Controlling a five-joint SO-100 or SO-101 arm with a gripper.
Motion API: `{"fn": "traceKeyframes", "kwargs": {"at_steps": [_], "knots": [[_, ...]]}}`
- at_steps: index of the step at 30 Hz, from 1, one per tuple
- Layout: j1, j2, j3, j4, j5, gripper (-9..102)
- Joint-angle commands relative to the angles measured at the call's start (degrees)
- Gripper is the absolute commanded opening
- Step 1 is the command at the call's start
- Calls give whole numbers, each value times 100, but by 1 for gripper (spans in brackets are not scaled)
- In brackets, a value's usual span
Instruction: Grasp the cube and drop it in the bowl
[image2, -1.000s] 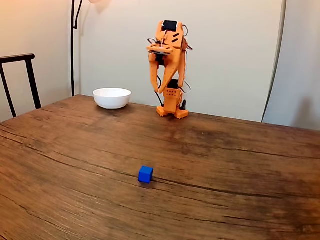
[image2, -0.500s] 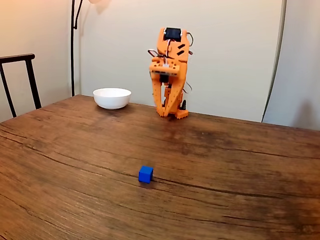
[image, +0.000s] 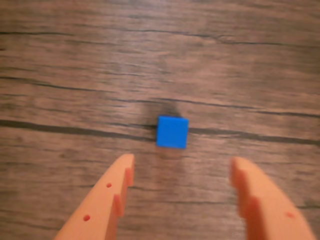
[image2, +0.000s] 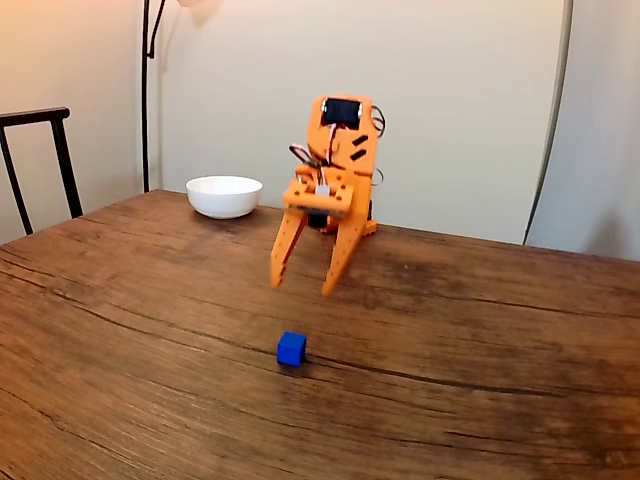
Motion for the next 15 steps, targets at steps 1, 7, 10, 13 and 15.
{"fn": "traceKeyframes", "kwargs": {"at_steps": [1, 7, 10, 13, 15], "knots": [[-35, -114, -448, -114, -35, 36], [-35, -615, -896, -114, -44, 47], [-53, -896, -1037, -123, -281, 47], [-97, -1195, -1195, -123, -492, 46], [-123, -1389, -1389, -123, -519, 46]]}}
